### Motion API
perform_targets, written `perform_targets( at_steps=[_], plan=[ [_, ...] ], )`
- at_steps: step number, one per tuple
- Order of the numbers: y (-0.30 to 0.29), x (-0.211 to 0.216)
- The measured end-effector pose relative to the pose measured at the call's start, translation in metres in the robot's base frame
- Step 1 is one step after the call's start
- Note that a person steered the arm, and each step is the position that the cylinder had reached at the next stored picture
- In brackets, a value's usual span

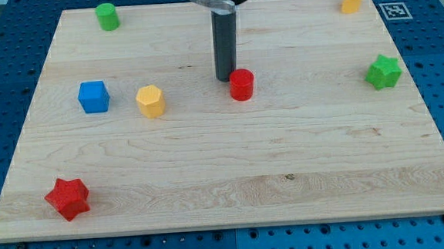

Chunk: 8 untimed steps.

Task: Push red circle towards bottom center

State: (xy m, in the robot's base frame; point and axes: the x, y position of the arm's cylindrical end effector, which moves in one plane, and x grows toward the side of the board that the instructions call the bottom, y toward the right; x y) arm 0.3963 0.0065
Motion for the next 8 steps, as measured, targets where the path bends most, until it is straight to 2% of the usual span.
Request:
perform_targets(
  at_steps=[3,5,6,8],
  plan=[
    [0.02,0.032],
    [0.026,0.014],
    [0.066,0.023],
    [0.076,0.055]
  ],
)
